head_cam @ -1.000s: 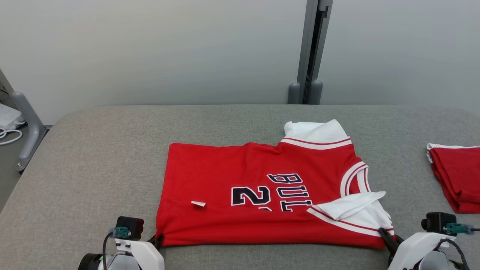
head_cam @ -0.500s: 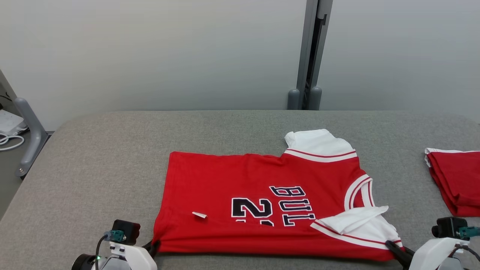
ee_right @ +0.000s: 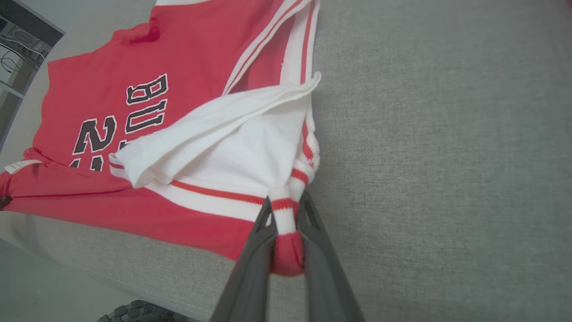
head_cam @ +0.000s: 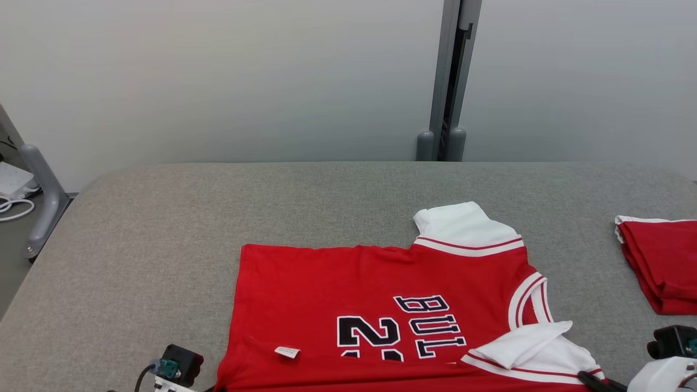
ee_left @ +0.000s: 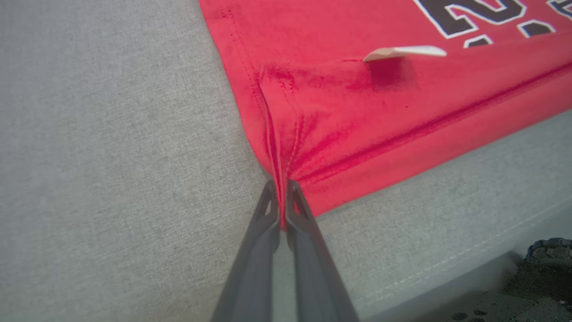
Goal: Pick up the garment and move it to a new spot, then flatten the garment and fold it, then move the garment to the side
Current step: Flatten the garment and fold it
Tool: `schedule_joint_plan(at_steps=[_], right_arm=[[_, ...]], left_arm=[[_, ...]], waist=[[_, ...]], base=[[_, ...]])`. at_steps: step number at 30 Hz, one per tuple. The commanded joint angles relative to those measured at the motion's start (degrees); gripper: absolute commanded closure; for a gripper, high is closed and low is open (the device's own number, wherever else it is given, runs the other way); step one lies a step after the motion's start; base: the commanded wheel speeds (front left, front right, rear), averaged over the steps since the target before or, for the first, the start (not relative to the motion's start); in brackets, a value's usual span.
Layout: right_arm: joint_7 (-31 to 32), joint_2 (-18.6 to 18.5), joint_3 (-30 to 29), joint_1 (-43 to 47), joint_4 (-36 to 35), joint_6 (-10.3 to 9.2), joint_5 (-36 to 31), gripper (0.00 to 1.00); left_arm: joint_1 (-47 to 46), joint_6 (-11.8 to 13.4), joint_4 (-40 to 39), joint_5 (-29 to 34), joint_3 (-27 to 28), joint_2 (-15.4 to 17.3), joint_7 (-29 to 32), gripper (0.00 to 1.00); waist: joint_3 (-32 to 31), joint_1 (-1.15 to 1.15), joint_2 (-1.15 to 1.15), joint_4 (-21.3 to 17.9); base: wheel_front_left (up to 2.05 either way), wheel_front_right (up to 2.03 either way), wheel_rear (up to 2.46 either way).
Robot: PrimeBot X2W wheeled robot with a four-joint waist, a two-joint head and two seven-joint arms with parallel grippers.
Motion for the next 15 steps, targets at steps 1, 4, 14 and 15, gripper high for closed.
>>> schedule_joint_plan(at_steps=[1,4,14,15], right_arm=[[0.17,-1.26,-1.72,1.21,0.41,-0.29,-0.66,0.83],[0.78,0.16,-5.03,2.93,0.96,-0.26,-1.77,0.0],[-1.88,3.61,-16.98,2.46,0.22,-0.13,-13.73,0.0],[-2.38,4.12,-18.32,2.36,-0.25,-0.13,-15.22,0.0]], left_arm=[[1.01,1.67,-1.31,-0.23,0.48,2.34,0.79,0.6],[2.84,4.44,-7.18,-0.55,0.73,4.91,2.38,0.0],[5.72,11.55,-21.14,-1.44,2.94,11.19,4.83,0.0],[5.6,12.29,-22.0,-1.22,3.34,11.62,4.5,0.0]], waist=[[0.05,0.0,0.0,0.03],[0.13,0.0,0.0,0.07],[0.58,0.0,0.0,0.27],[0.66,0.0,0.0,0.29]], base=[[0.0,0.0,0.0],[0.0,0.0,0.0],[0.0,0.0,0.0],[0.0,0.0,0.0]])
